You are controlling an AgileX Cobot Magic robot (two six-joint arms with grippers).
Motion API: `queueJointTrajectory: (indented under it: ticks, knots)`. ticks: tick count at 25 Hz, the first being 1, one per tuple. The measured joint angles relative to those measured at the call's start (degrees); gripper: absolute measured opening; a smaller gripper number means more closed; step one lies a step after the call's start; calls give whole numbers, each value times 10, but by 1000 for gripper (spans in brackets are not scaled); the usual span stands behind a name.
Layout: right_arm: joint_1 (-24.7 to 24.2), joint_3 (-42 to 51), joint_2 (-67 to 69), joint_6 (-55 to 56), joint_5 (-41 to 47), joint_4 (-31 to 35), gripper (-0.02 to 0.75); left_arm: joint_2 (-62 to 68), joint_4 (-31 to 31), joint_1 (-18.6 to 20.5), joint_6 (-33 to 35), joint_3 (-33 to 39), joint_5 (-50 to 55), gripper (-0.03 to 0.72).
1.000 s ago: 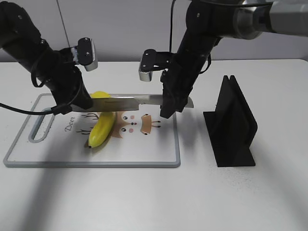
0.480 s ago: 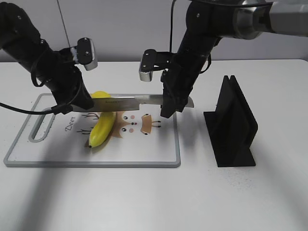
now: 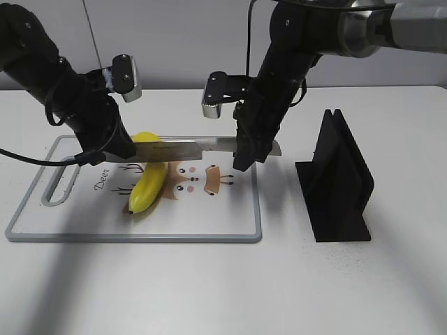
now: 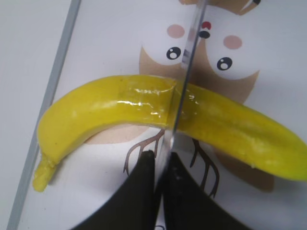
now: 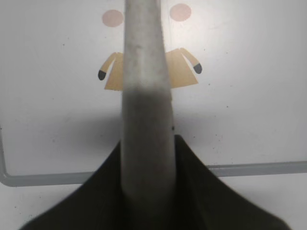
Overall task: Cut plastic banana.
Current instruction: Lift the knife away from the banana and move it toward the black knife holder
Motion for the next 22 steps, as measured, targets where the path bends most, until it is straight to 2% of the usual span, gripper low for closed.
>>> queueJointTrajectory:
  ticks: [5, 12, 18, 22]
  knots:
    - [0, -22, 5, 1, 22, -2, 199, -8, 0, 0, 0, 2, 0, 23]
    - [0, -108, 14, 9, 95, -4, 202, -60, 11, 0, -4, 9, -3, 22]
    - [0, -145, -2, 9, 109, -4, 204, -108, 23, 1, -5, 9, -9, 22]
    - [0, -147, -6, 14, 114, -1, 202, -111, 19, 1, -11, 9, -9, 79]
